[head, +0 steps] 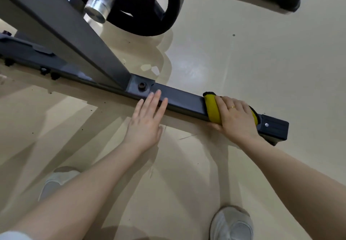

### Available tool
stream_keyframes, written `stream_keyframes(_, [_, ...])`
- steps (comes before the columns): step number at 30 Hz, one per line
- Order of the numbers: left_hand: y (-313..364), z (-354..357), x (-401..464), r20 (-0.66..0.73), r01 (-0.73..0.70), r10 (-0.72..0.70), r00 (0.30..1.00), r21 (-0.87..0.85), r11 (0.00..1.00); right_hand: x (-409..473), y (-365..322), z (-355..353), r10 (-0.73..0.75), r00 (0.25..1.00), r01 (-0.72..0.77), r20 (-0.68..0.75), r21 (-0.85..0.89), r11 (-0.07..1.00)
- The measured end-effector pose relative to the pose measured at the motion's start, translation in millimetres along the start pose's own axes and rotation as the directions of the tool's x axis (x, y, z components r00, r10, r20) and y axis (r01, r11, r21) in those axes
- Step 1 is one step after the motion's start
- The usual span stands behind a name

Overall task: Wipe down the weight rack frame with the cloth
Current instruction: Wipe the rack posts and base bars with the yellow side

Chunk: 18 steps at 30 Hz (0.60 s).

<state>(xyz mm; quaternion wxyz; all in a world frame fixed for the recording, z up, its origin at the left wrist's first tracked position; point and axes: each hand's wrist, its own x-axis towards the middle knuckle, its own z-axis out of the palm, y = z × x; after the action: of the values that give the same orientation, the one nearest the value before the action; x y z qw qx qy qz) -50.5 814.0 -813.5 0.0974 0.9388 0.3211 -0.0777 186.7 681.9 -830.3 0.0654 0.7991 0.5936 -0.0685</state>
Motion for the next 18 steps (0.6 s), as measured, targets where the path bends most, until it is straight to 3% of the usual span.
stream_keyframes(3, [9,2,3,0.040,0.003,-0.002,0.999,-0.028,1.000,-20,24,2,0.072,0.997,-0.072,0.005,-0.054,0.996])
stream_keyframes(7, [9,1,6,0.003,0.017,-0.016,1.000,-0.124,0.992,-2,-12,2,0.132,0.991,-0.133,-0.003,-0.045,0.990])
stream_keyframes(12, [-1,-4,10,-0.026,0.002,-0.007,1.000,-0.168,0.986,53,-92,-8,0.023,1.000,-0.022,0.017,-0.024,0.999])
stream_keyframes(15, [-9,-14,9,-0.029,0.009,-0.011,1.000,-0.072,0.997,76,-125,-26,-0.069,0.995,0.068,0.077,0.016,0.998])
stream_keyframes(18, [-18,-22,9,-0.062,-0.012,0.017,0.998,0.081,0.997,81,-113,-26,-0.259,0.962,0.253,0.086,0.075,0.965])
